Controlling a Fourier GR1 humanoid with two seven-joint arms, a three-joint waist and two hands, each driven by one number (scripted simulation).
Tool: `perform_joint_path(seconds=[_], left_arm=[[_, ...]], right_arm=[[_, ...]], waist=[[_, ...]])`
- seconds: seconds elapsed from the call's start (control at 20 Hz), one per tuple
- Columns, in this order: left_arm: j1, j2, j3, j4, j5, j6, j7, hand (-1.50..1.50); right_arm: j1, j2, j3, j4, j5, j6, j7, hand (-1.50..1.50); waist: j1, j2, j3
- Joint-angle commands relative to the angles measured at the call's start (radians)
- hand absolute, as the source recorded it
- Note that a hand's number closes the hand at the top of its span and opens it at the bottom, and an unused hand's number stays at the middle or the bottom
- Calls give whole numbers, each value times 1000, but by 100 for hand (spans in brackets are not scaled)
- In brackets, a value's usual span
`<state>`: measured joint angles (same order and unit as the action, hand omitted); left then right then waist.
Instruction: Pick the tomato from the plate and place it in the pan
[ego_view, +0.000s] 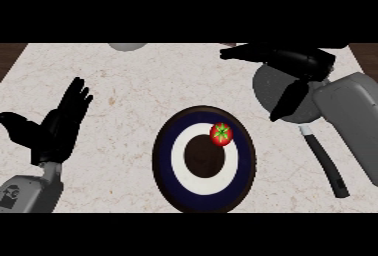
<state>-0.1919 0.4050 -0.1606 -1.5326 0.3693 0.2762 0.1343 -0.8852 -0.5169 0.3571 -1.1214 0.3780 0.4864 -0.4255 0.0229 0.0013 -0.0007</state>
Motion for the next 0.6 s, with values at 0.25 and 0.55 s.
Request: perform_joint_path(seconds=[0.25, 0.55], left_arm=[[33, -4, 14, -32, -10, -11, -3, 0], [-13, -7, 34, -60, -43, 15, 89, 0]], right_arm=[[-25, 27, 240, 10, 224, 145, 84, -150], [-21, 36, 212, -142, 258, 266, 135, -150]], waist=[[-8, -2, 0], [-23, -5, 1]])
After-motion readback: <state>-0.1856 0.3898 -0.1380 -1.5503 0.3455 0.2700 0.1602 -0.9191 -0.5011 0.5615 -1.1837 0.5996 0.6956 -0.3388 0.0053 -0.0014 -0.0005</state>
